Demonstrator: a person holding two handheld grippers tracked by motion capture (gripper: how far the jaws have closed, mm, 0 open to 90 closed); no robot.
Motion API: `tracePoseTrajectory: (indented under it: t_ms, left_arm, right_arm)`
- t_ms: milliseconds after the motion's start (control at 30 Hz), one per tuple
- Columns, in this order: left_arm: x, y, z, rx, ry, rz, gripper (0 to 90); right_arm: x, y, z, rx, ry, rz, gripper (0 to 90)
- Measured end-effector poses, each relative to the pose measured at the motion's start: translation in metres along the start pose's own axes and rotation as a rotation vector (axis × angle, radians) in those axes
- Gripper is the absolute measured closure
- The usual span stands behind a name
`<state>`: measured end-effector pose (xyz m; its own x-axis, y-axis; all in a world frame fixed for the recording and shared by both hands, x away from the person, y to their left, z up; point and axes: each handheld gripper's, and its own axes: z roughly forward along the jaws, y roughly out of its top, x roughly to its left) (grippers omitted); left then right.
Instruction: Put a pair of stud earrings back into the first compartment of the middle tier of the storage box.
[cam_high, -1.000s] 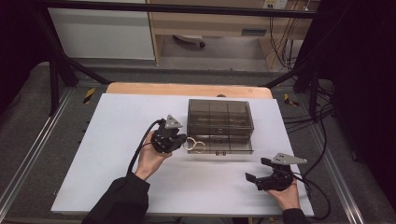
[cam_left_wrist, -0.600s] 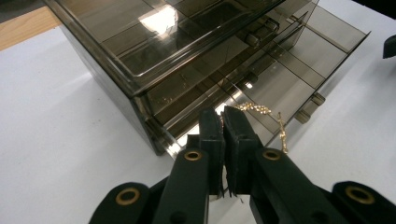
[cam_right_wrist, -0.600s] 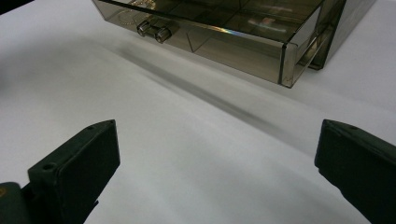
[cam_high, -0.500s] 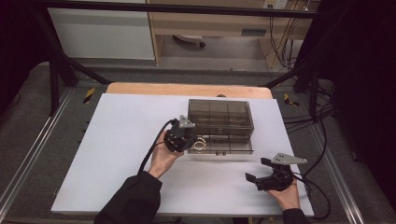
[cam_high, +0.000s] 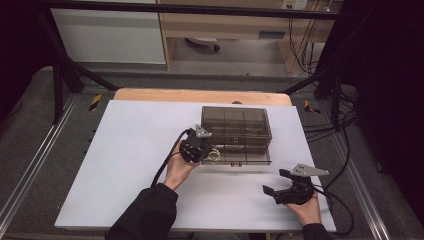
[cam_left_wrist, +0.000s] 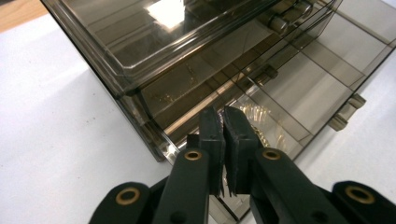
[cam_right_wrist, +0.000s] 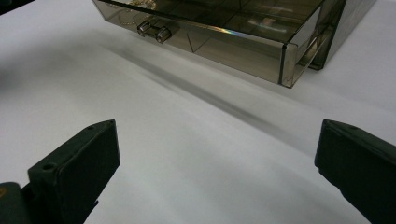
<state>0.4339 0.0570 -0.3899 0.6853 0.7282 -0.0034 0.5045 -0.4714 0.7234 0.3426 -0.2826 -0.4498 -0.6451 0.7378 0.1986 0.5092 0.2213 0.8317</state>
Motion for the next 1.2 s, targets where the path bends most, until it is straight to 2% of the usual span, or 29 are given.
tracePoseTrajectory:
  t_ms: [267, 400, 500, 533, 567, 800, 900, 933, 1200]
  left_arm:
    - [0.001, -0.005, 0.007, 0.023, 0.002, -0.002, 86.0]
    - [0.001, -0.005, 0.004, 0.003, -0.013, -0.006, 84.1]
    - [0.001, -0.006, -0.005, -0.019, -0.028, -0.003, 74.3]
    - [0.001, -0.006, -0.008, -0.028, -0.032, -0.003, 66.9]
    - [0.002, -0.007, -0.012, -0.037, -0.036, 0.001, 66.9]
    - [0.013, -0.022, -0.035, -0.087, -0.051, 0.021, 41.7]
    - [0.019, -0.031, -0.042, -0.084, -0.058, 0.035, 34.2]
    - [0.02, -0.034, -0.044, -0.082, -0.058, 0.034, 27.4]
    - [0.035, -0.059, -0.057, -0.095, -0.045, 0.003, 14.3]
  right_arm:
    - [0.0, 0.0, 0.0, 0.0, 0.001, 0.0, 0.6]
    - [0.0, 0.0, 0.0, 0.002, 0.002, -0.001, 0.7]
    - [0.0, 0.0, 0.0, -0.001, 0.001, 0.0, 0.6]
    - [0.0, 0.0, 0.0, 0.0, 0.001, 0.0, 0.7]
    - [0.0, 0.0, 0.0, 0.0, 0.001, 0.0, 0.7]
    - [0.0, 0.0, 0.0, 0.002, 0.001, 0.002, 0.7]
    - [0.0, 0.0, 0.0, 0.0, -0.001, 0.002, 0.7]
    - [0.0, 0.0, 0.0, 0.0, -0.002, 0.003, 0.6]
    - [0.0, 0.0, 0.0, 0.003, -0.001, 0.004, 0.6]
